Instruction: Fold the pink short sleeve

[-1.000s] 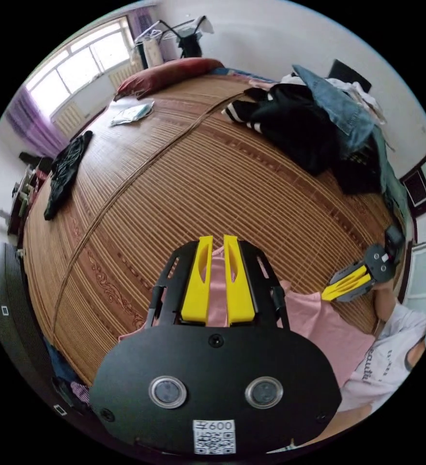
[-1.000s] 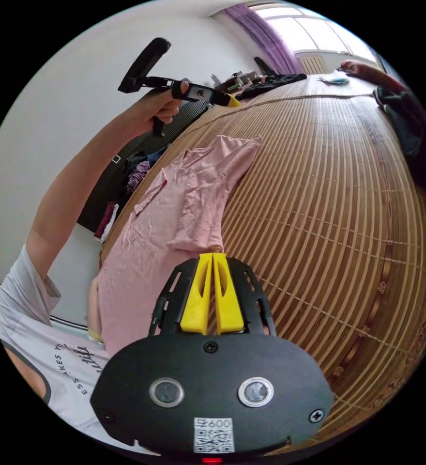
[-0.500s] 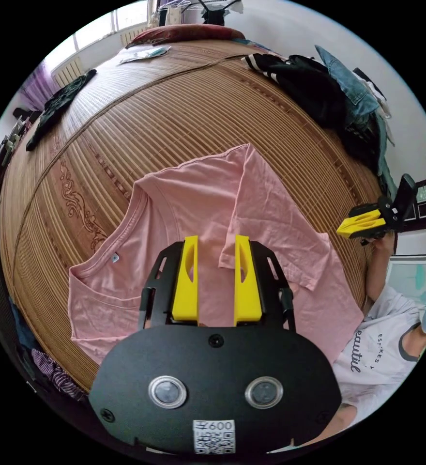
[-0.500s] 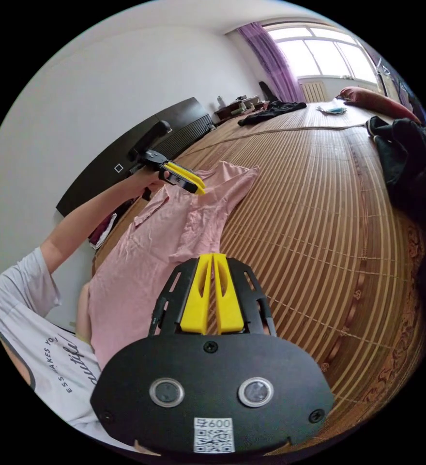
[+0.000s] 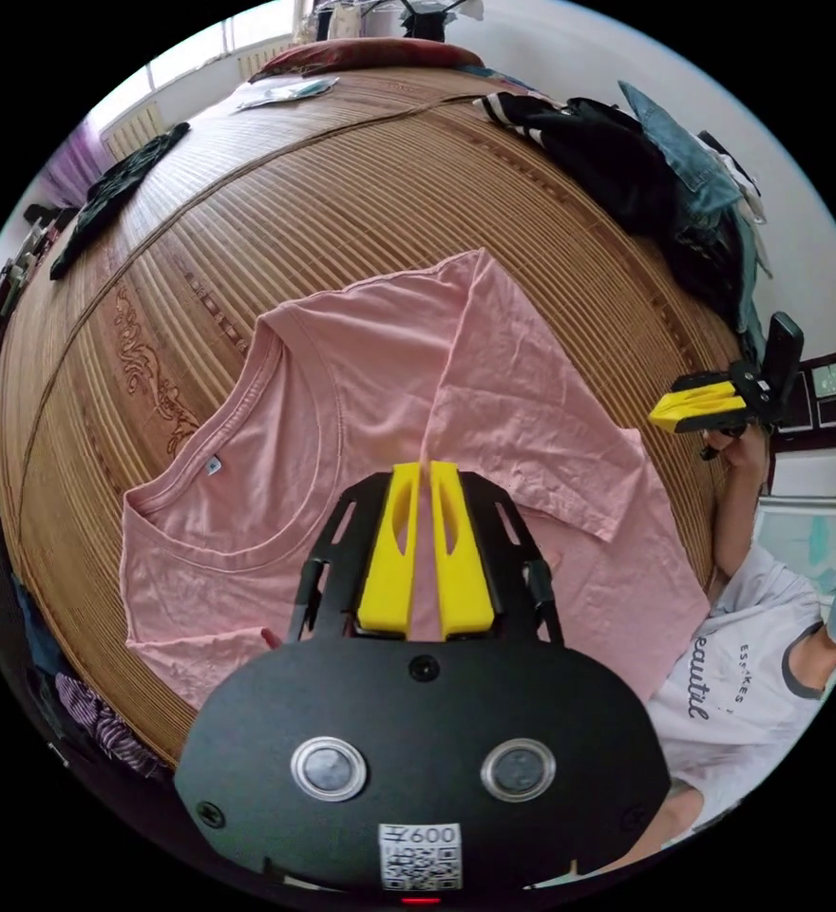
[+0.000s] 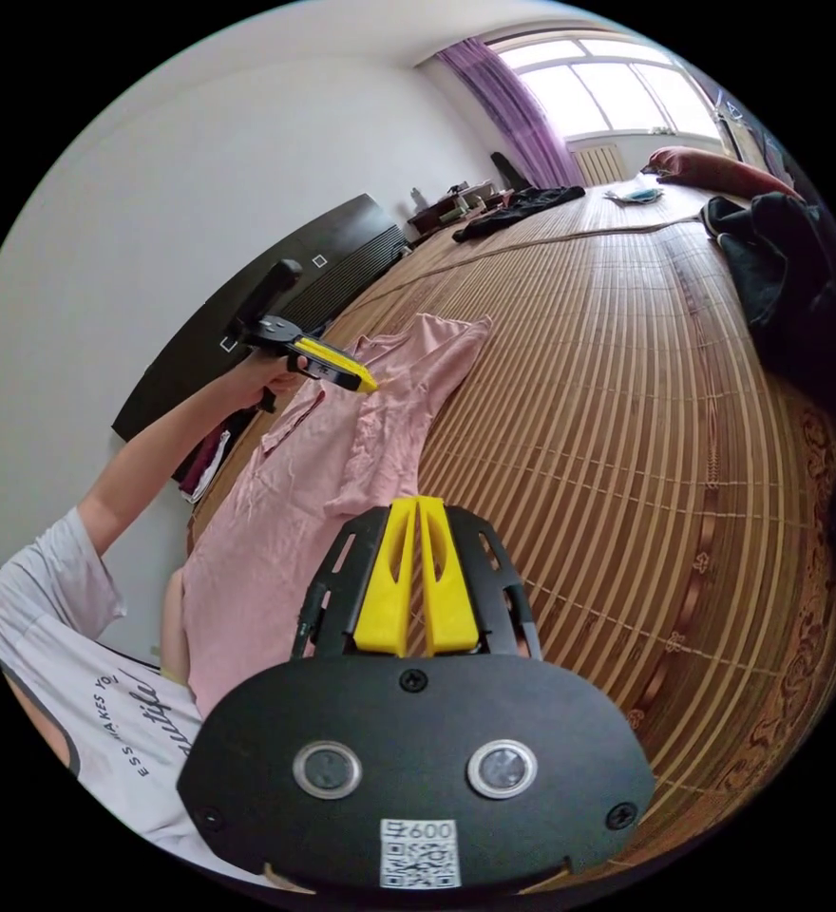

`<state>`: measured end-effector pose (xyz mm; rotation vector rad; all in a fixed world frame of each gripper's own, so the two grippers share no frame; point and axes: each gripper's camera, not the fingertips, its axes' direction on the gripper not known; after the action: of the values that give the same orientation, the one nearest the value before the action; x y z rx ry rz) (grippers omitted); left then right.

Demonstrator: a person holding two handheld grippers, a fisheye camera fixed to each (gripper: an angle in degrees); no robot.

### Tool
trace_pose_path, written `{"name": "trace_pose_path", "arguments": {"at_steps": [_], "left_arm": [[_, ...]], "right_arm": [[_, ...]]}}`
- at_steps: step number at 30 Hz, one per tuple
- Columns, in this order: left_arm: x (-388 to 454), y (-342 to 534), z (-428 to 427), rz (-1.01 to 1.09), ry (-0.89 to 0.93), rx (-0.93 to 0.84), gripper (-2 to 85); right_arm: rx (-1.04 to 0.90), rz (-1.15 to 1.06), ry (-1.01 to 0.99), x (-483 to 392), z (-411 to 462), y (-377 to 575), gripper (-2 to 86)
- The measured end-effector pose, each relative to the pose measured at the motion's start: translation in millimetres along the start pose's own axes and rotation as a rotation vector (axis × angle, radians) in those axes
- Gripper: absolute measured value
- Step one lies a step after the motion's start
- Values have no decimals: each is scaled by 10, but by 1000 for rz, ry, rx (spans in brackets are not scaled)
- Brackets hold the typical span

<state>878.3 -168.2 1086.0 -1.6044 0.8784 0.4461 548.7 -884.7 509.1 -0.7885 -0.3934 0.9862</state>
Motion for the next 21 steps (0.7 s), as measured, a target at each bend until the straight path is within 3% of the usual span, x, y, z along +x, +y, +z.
{"name": "trace_pose_path", "arguments": {"at_steps": [13, 21], "left_arm": [[55, -34, -44, 9, 24, -107, 10], [155, -226, 316, 6, -93, -230, 12]], "right_arm": [[64, -36, 9, 24, -30, 49, -9], [89, -5, -60, 112, 14, 41, -9]]}}
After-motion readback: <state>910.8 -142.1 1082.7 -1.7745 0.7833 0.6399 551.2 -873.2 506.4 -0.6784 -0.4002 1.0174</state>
